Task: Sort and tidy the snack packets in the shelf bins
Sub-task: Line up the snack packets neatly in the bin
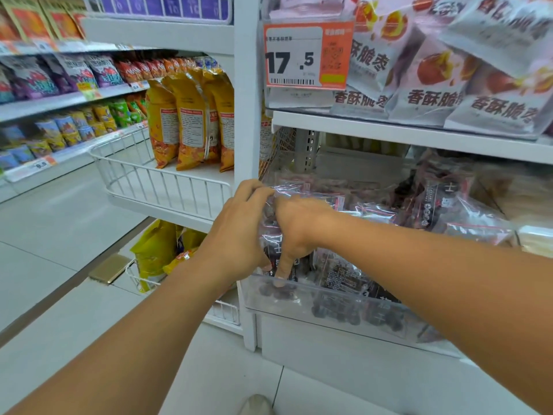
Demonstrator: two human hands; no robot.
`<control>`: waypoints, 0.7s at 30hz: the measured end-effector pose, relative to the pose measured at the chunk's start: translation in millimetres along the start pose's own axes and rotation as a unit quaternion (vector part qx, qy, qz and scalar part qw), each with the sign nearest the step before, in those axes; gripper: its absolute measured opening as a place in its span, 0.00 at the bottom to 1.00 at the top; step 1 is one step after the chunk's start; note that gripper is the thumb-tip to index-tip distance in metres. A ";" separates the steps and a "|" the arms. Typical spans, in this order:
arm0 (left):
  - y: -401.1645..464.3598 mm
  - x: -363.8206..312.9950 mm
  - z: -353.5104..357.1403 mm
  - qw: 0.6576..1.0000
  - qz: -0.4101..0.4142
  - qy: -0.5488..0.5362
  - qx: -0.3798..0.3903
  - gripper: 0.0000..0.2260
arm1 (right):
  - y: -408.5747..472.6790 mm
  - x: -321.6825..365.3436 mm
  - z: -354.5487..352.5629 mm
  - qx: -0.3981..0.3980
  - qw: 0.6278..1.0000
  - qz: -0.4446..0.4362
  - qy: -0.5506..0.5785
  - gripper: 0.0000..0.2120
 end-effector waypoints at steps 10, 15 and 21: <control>-4.3 -0.6 -3.3 1.000 -0.005 -0.019 0.023 0.52 | -10.3 -7.6 -17.5 -0.157 0.986 0.043 0.028 0.60; -2.3 -10.8 0.1 0.990 0.025 0.137 0.038 0.44 | -7.6 -8.8 -17.6 0.035 0.993 0.004 0.115 0.49; 0.8 -13.9 2.9 0.971 0.044 0.231 0.050 0.44 | 27.0 -72.0 -46.2 -0.120 0.968 0.117 0.187 0.16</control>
Point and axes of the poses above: each hand's wrist, its own y-axis towards the middle knuckle, its own z-axis out of the palm, x = y × z, the point moved 10 cm from there along y, towards the middle knuckle, and after that the axes turned 8 degrees about -x, right-handed, at the moved point
